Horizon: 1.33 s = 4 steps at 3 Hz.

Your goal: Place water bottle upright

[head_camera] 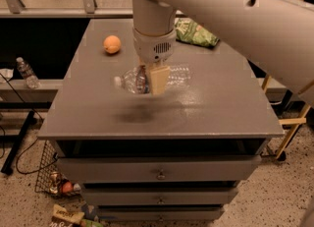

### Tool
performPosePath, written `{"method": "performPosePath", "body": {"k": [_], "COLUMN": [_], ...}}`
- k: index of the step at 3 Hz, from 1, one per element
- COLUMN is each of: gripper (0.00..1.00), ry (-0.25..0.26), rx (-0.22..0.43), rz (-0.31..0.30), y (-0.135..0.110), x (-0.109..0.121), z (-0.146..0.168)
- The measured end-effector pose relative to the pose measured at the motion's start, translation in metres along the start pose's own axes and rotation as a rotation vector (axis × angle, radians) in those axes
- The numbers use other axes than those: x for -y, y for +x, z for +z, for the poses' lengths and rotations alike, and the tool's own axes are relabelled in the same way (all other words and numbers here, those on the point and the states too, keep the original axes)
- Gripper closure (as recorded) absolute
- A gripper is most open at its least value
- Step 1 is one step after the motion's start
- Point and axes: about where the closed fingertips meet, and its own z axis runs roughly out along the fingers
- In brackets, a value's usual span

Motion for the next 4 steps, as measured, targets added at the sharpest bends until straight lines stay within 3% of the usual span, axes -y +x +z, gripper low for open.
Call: {"method": "performPosePath", "body": {"k": [1,2,4], "gripper": [1.00,1.00,1.00], "ry": [0.074,0.138,0.171], "rx": [0.210,0.483,0.849], "rz": [0.090,0.235,0.443], "y": [-0.008,-0.012,-0.001], "x": [0.004,0.004,0.007], "z": [-0.040,-0.069,-0.071]}}
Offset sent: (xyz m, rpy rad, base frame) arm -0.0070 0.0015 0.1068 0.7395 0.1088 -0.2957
